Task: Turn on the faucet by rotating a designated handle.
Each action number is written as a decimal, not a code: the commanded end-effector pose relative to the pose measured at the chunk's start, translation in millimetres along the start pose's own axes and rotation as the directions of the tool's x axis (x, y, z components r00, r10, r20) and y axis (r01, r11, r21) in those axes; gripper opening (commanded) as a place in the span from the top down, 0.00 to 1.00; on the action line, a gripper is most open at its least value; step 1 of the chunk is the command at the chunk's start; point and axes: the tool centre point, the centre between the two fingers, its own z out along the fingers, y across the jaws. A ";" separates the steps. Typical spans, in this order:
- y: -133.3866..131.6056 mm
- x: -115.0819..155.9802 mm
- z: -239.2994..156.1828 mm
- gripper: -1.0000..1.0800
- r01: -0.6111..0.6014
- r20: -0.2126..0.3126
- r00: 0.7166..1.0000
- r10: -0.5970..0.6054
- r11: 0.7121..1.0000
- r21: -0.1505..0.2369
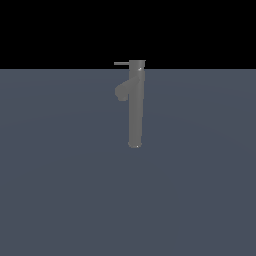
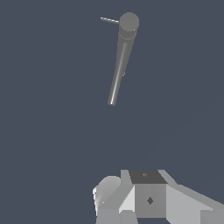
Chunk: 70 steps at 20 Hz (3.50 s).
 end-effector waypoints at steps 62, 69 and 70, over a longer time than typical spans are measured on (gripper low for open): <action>-16.4 316.1 218.9 1.00 -0.218 0.055 0.974 0.218 0.976 -0.004; -16.4 315.4 217.7 1.00 -0.217 0.054 0.975 0.217 0.976 -0.004; -16.4 315.4 217.7 1.00 -0.217 0.054 0.975 0.217 0.976 -0.004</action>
